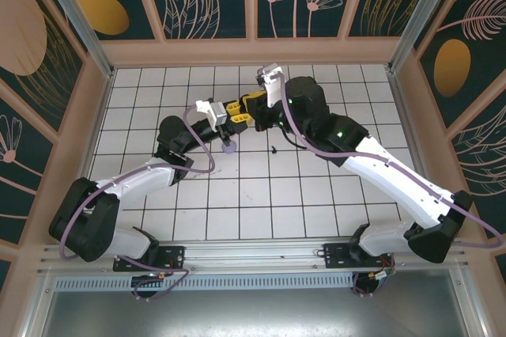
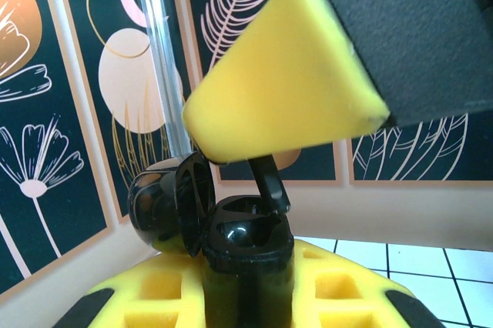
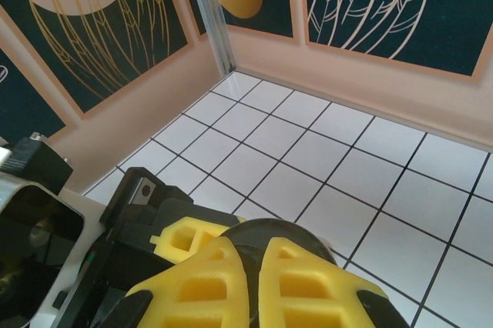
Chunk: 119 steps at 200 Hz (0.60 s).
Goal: Insert wireless bluetooth earbuds into charging case
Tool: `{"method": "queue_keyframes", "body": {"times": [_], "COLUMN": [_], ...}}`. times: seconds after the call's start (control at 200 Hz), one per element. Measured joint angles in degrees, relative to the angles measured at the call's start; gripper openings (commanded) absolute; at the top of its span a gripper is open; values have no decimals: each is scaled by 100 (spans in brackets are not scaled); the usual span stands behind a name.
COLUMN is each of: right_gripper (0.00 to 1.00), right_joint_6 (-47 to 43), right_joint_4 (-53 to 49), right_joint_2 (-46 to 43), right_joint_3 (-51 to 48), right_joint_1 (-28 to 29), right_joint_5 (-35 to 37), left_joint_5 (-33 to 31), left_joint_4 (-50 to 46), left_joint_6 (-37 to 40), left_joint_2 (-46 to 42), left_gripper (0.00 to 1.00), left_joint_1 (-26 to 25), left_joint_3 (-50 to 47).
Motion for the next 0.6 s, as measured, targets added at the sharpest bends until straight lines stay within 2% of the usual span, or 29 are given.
{"method": "queue_keyframes", "body": {"times": [0.596], "right_gripper": [5], "right_joint_6": [-205], "right_joint_4": [177], "right_joint_2": [63], "right_joint_3": [-175], "right_joint_1": [28], "right_joint_5": [256], "left_joint_5": [-7], "left_joint_4": [-179], "left_joint_6": [-107], "left_joint_2": [-2], "left_gripper": [0], "left_joint_1": [2], "left_joint_3": [0]}}
